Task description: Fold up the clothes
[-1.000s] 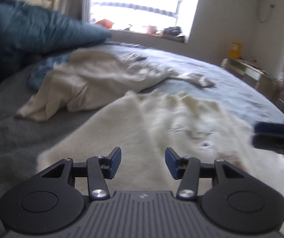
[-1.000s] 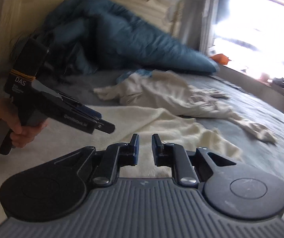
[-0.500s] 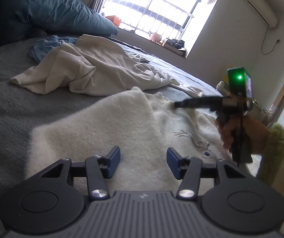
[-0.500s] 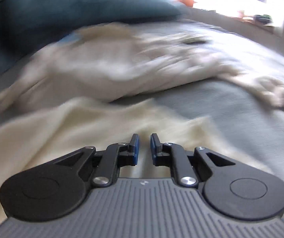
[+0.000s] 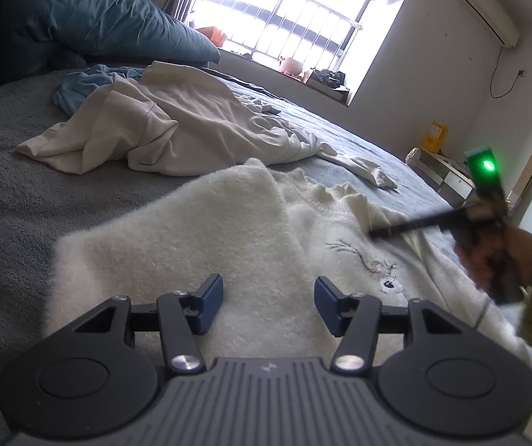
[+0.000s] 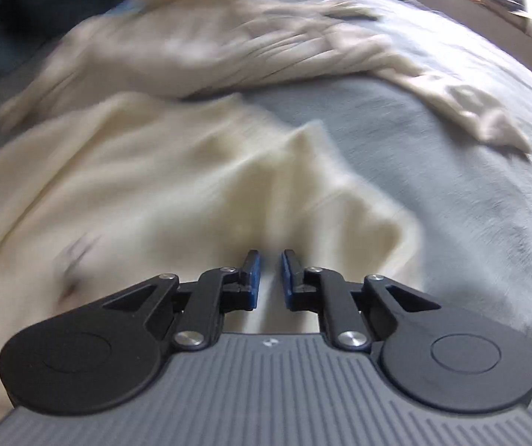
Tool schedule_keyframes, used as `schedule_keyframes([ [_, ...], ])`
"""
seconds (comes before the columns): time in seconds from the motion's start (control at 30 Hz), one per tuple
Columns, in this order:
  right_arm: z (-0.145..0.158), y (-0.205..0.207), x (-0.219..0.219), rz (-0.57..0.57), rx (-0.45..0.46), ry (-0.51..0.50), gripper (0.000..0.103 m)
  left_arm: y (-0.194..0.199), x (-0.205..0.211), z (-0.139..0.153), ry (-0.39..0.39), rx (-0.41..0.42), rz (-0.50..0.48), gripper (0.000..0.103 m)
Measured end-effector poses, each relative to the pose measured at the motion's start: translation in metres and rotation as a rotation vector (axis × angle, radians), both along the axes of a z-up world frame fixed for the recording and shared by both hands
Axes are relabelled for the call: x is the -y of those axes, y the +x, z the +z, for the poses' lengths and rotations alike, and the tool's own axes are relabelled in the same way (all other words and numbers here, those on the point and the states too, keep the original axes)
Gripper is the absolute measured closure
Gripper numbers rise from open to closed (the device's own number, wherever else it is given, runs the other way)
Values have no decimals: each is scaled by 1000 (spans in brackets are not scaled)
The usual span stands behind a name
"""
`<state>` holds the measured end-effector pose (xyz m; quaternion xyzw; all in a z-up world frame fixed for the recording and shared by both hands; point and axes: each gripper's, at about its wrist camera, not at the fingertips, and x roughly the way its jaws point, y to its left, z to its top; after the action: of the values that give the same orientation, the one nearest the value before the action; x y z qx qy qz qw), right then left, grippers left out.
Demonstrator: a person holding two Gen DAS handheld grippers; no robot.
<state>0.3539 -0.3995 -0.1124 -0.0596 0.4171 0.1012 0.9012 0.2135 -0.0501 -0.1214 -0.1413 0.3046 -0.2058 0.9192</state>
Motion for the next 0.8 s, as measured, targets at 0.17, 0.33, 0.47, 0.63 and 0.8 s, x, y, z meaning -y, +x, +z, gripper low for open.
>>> schedule_keyframes([
  [0.17,20,18,29,-237,126,-15,91,0,-1,0,-6,-1,-2,46],
  [0.33,58,-30,29,-144,97,98,91,-1,-2,0,-16,3,-2,46],
  [0.47,61,-68,-8,46,-42,43,90,-1,-5,0,-32,0,-5,45],
  [0.63,19,-57,-17,-19,-166,-44,90,-1,-4,0,-25,1,-6,44],
  [0.8,11,-23,3,-231,-38,20,94,-2,-1,1,-16,7,-22,37],
])
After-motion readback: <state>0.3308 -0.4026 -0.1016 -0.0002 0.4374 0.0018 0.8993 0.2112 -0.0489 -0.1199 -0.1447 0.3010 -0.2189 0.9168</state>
